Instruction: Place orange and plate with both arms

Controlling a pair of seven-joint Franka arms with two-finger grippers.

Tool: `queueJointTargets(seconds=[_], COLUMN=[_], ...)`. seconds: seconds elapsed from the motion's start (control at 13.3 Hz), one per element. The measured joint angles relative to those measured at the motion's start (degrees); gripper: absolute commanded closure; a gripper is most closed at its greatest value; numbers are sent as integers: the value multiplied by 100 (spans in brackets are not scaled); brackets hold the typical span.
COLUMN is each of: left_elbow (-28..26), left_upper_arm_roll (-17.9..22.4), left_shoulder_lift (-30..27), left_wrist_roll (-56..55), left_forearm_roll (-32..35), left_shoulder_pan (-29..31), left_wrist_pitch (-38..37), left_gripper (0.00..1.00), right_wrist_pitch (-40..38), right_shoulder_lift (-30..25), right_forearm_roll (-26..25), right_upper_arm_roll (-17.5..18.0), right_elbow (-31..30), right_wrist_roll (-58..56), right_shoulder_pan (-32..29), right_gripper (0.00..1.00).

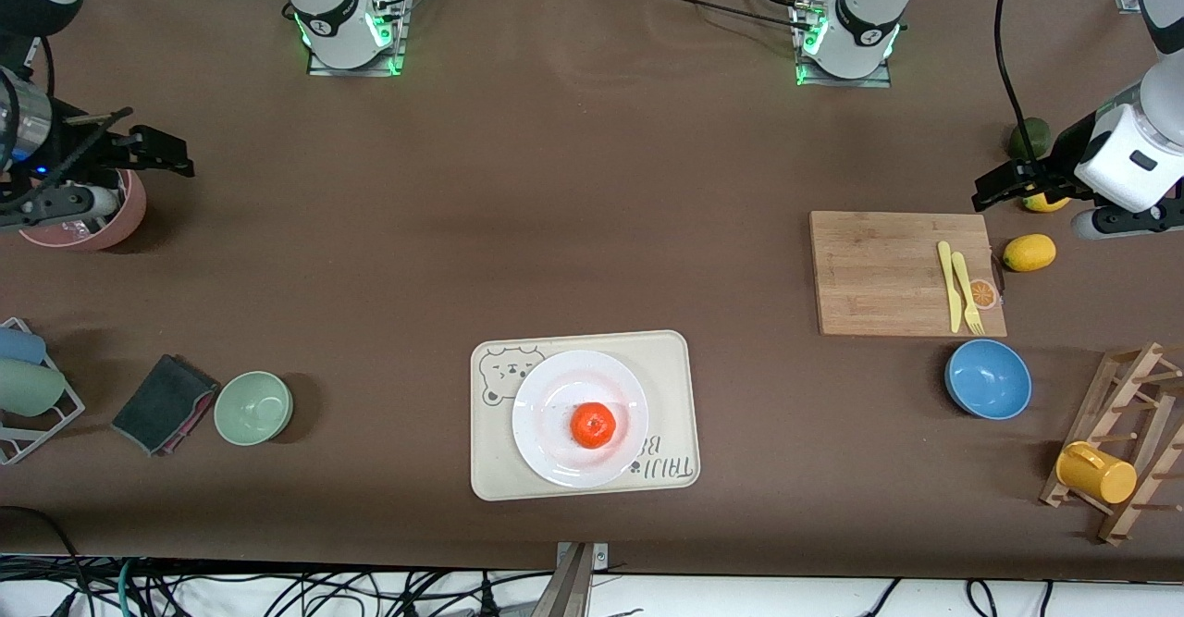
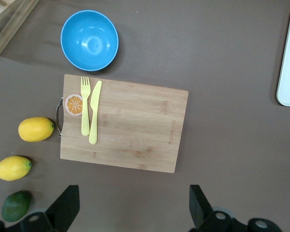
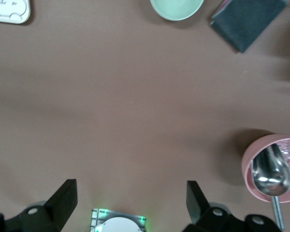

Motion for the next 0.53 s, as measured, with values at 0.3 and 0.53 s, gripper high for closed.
queueJointTargets(seconds=[0.3,0.53], left_elbow=[0,0], left_upper_arm_roll=[0,0], left_shoulder_lift=[0,0], left_wrist_roll=[0,0], left_forearm_roll=[0,0], left_shoulder_pan=[0,0], left_wrist_pitch=[0,0], left_gripper=[0,0], right_wrist_pitch=[124,252], right_shoulder_lift=[-33,-41], right_forearm_roll=[-39,-36], right_upper_arm_roll=[47,169], right_elbow=[-73,-78], right_wrist_roll=[872,1051], right_shoulder_pan=[-7,-8], right_gripper=[0,0])
